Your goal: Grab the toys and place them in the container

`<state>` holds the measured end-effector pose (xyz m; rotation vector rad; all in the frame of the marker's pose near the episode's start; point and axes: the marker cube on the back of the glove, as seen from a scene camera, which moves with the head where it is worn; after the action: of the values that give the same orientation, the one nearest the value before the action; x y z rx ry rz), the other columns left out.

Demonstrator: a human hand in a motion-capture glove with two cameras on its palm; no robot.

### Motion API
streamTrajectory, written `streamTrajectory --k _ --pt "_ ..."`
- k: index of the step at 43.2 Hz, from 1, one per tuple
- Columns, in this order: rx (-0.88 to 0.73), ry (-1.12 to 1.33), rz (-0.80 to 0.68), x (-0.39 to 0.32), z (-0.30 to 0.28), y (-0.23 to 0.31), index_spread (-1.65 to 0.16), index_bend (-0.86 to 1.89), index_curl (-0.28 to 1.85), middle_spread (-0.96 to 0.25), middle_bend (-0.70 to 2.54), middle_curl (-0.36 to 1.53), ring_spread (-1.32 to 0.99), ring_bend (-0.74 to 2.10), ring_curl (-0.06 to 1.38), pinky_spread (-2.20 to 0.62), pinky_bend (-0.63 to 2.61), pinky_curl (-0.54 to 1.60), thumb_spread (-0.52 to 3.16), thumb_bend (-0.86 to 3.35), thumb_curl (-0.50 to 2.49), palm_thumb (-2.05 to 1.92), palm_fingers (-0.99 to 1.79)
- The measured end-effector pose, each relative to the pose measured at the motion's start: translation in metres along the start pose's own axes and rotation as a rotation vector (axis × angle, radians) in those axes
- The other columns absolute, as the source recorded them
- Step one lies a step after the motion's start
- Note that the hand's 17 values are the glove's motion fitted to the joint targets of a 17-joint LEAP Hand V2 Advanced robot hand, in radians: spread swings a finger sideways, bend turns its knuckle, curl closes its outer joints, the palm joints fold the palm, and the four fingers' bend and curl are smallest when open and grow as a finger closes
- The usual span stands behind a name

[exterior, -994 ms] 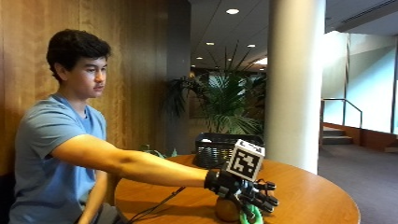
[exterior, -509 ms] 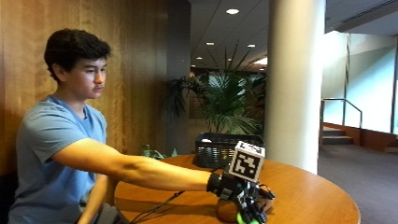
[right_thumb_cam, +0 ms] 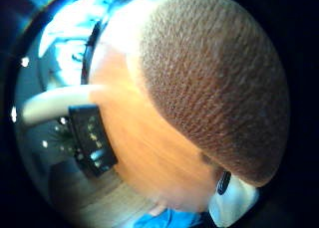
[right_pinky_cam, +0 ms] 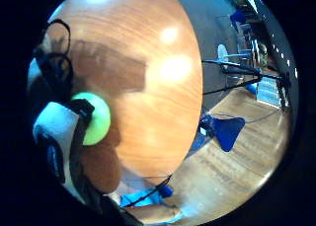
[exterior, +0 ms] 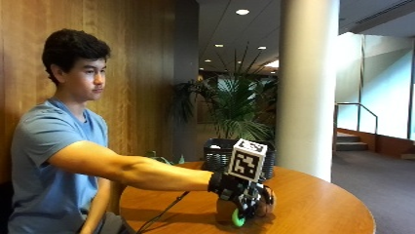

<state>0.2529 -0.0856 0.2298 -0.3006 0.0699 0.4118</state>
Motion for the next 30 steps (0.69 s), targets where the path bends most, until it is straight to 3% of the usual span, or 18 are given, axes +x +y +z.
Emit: streamTrajectory --k 7,12,19,26,30 --pt "0.032 -0.048 -0.203 0.008 -0.068 0.027 -0.31 0.09 -0.01 -0.28 1.03 0.63 -0.34 1.37 0.63 -0.35 1.33 0.38 1.05 0.28 0.70 0.76 0.69" --pt "0.119 0.001 -0.085 -0.017 -0.121 0.044 -0.32 0.10 0.00 -0.31 1.04 0.65 -0.37 1.39 0.62 -0.37 1.33 0.39 0.96 0.27 0.76 0.77 0.70" --pt "0.235 0.007 -0.091 -0.057 -0.185 0.078 -0.32 0.10 0.00 -0.34 1.03 0.67 -0.39 1.39 0.61 -0.38 1.32 0.40 0.87 0.26 0.83 0.78 0.70" --pt "0.319 0.037 -0.217 -0.092 -0.231 0.114 -0.32 0.10 0.00 -0.36 1.02 0.69 -0.40 1.40 0.59 -0.39 1.32 0.41 0.79 0.26 0.90 0.78 0.70" --pt "0.355 0.090 -0.193 -0.121 -0.250 0.128 -0.32 0.10 0.00 -0.37 1.01 0.70 -0.40 1.40 0.59 -0.39 1.32 0.42 0.76 0.25 0.93 0.77 0.70"
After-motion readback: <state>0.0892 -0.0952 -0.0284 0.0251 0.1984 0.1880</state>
